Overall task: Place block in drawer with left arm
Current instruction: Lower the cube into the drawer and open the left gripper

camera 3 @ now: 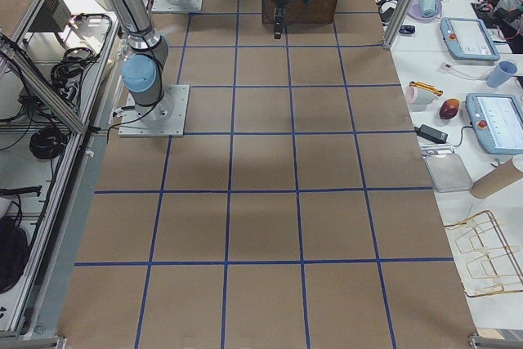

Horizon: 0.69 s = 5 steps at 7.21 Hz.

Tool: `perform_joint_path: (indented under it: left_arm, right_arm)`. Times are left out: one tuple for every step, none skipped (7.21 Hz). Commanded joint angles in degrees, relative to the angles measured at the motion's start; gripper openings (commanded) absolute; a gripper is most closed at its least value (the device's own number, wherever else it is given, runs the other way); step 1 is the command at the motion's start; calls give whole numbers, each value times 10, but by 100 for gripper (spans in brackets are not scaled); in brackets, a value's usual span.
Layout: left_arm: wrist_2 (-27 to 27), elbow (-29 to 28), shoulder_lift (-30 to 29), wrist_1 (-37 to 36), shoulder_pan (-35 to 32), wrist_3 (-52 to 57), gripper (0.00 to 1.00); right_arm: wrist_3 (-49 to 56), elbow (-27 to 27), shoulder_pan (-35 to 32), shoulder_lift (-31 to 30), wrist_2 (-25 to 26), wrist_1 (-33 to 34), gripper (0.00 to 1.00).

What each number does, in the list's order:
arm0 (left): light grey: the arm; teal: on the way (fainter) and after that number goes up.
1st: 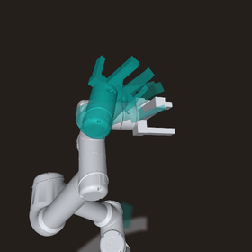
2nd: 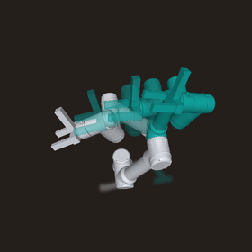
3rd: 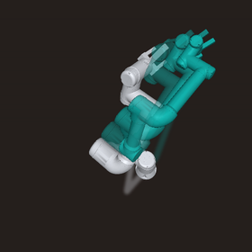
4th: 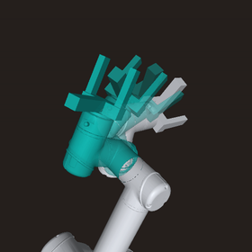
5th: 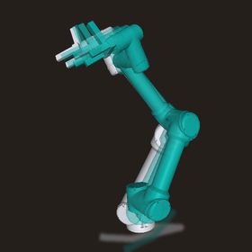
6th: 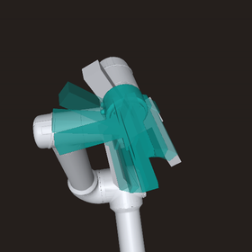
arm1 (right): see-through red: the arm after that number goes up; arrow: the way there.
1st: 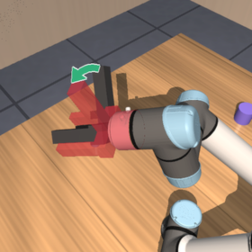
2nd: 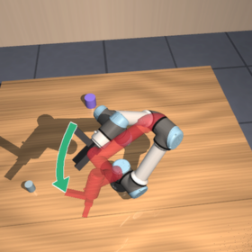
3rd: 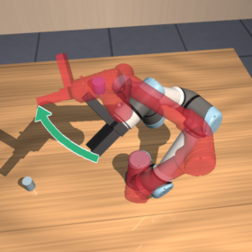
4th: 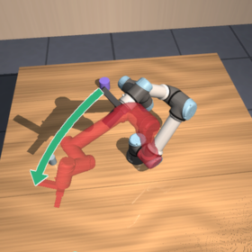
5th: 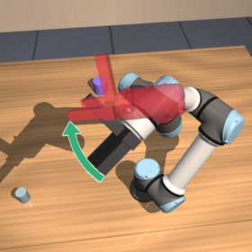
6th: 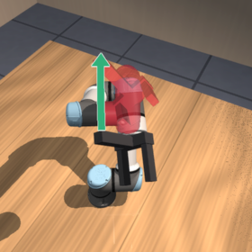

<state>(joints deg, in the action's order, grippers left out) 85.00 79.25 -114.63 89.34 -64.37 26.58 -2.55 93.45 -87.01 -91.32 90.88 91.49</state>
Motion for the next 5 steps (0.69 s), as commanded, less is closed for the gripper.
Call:
perform_joint_path:
  left_arm:
    - [-2, -12, 15, 50, -1, -6, 100]
    - [0, -28, 29, 56, -1, -24, 100]
    - [2, -44, 44, 57, -5, -74, 100]
    - [3, -49, 69, 57, -13, -121, 100]
    - [6, -48, 91, 59, -39, -169, 100]
  right_arm:
    - [0, 0, 0, 0, 0, 0, 100]
    - [0, 0, 0, 0, 0, 0, 100]
    - [0, 0, 0, 0, 0, 0, 100]
    - [0, 0, 0, 0, 0, 0, 100]
    - [0, 0, 0, 0, 0, 0, 100]
